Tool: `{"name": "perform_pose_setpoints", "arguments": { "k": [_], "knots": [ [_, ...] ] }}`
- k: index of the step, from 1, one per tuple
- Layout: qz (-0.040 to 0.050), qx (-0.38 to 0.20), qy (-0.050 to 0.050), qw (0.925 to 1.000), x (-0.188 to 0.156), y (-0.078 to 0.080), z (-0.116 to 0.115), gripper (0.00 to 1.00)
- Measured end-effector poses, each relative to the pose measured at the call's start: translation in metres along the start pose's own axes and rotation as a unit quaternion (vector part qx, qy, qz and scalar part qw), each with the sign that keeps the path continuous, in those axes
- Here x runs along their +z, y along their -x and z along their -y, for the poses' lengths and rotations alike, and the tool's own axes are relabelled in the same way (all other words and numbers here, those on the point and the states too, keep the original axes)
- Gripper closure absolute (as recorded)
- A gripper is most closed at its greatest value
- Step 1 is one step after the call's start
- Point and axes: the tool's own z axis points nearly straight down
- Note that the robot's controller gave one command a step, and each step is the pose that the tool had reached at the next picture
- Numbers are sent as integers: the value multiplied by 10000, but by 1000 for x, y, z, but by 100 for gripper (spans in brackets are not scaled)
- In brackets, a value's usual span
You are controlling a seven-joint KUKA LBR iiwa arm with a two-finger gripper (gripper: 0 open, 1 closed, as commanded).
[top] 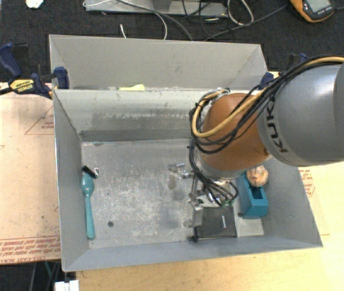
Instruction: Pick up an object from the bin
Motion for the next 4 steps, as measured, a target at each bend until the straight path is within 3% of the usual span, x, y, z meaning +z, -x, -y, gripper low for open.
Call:
{"name": "perform_pose_setpoints", "arguments": {
  "k": [1, 2, 3, 4],
  "knots": [
    [-21, -501, -16, 9987, 7, -19, 35, 0],
    [-24, -1237, -1, 9923, 25, -40, 68, 0],
    [26, -848, 4, 9964, 40, -24, 62, 100],
    [27, -844, 4, 9964, 40, -24, 62, 100]
  ]
}}
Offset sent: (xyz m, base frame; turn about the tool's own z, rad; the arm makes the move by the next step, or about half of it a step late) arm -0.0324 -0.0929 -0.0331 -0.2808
